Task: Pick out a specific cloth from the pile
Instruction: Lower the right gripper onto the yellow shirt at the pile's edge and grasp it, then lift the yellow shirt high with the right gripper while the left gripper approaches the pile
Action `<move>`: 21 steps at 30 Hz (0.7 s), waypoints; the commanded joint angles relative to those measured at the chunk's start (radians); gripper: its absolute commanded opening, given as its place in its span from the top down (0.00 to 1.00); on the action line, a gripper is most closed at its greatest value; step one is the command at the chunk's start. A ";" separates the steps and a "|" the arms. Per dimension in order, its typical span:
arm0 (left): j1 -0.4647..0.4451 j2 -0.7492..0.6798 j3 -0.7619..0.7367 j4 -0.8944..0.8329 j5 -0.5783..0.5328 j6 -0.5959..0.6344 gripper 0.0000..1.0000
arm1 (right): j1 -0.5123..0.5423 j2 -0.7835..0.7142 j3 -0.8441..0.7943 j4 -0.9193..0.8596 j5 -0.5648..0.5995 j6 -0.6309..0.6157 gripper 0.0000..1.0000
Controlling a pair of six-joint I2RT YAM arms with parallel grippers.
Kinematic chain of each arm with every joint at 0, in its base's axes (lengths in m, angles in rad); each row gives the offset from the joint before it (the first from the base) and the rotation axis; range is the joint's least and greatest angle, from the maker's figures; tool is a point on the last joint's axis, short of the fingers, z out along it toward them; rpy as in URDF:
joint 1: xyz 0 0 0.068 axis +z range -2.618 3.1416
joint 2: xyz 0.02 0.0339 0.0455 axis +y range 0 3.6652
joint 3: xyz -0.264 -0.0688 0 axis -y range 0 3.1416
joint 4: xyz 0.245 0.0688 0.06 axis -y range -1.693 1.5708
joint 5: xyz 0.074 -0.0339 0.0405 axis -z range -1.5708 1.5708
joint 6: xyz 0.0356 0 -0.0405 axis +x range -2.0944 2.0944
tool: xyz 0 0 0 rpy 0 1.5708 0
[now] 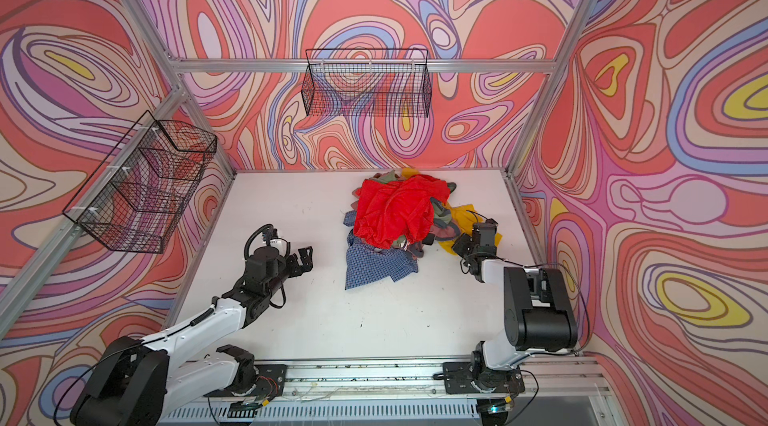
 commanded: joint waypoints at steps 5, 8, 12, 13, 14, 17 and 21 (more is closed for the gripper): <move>-0.027 0.059 0.071 -0.040 0.006 -0.017 0.01 | -0.004 -0.185 -0.051 0.137 -0.147 -0.100 1.00; -0.041 0.081 0.074 -0.020 0.004 -0.022 0.01 | -0.004 -0.256 -0.040 0.104 -0.171 -0.122 1.00; -0.072 0.115 0.098 -0.024 0.001 -0.021 0.01 | -0.003 -0.322 0.001 0.031 -0.210 -0.151 1.00; -0.082 0.126 0.108 -0.028 0.000 -0.019 0.01 | -0.002 -0.334 0.013 0.015 -0.220 -0.155 1.00; -0.091 0.139 0.115 -0.032 -0.002 -0.020 0.01 | -0.002 -0.345 0.025 0.003 -0.231 -0.160 1.00; -0.119 0.175 0.137 -0.034 -0.009 -0.024 0.01 | -0.002 -0.378 0.068 -0.033 -0.253 -0.171 1.00; -0.157 0.222 0.182 -0.034 -0.011 -0.032 0.01 | -0.002 -0.400 0.146 -0.092 -0.278 -0.179 1.00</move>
